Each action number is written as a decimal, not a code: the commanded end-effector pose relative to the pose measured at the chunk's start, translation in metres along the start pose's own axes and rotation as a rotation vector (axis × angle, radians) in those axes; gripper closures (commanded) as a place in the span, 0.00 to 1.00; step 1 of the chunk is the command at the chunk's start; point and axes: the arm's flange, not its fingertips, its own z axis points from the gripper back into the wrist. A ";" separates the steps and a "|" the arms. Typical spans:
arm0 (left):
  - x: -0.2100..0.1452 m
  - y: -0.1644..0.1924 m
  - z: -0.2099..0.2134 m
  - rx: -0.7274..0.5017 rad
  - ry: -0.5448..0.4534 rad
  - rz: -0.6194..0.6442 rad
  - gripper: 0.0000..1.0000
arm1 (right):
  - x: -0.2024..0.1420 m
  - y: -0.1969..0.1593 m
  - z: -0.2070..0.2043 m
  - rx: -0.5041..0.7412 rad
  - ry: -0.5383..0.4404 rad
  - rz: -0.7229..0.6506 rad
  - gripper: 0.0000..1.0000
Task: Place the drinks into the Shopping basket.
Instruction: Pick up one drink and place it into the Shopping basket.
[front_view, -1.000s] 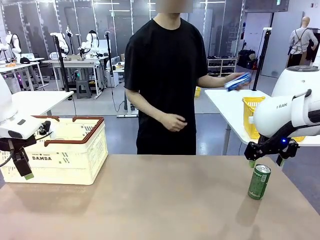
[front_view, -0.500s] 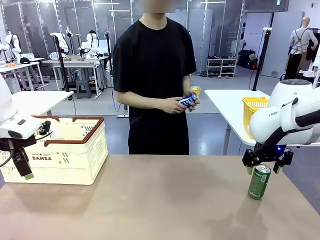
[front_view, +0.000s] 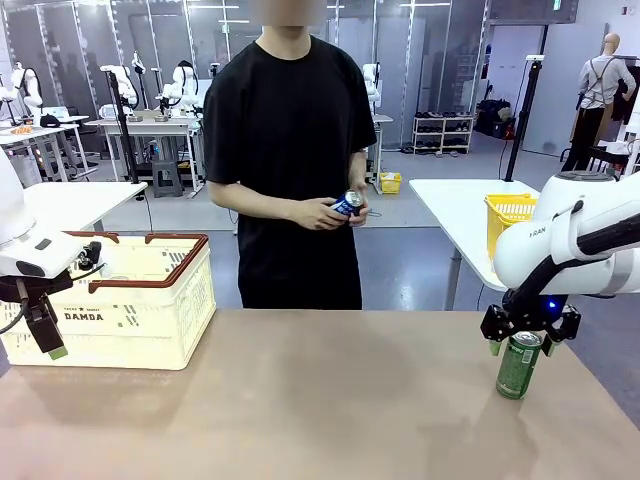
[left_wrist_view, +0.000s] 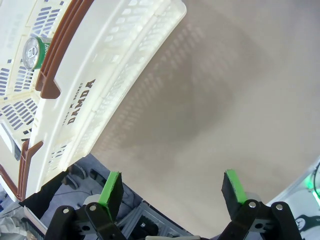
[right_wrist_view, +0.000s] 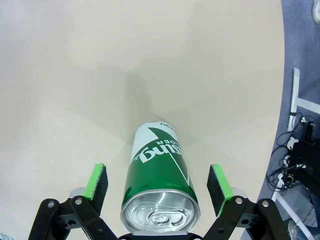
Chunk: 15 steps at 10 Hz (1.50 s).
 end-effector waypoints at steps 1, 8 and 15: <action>0.001 -0.001 0.002 0.005 0.000 0.014 0.00 | 0.003 -0.003 0.000 0.015 -0.027 0.016 0.02; 0.001 -0.001 0.002 0.005 0.000 0.014 0.00 | -0.002 0.002 0.000 -0.002 -0.032 0.010 0.77; 0.001 -0.001 0.002 0.005 0.000 0.014 0.00 | -0.006 0.014 0.007 0.002 0.011 -0.038 1.00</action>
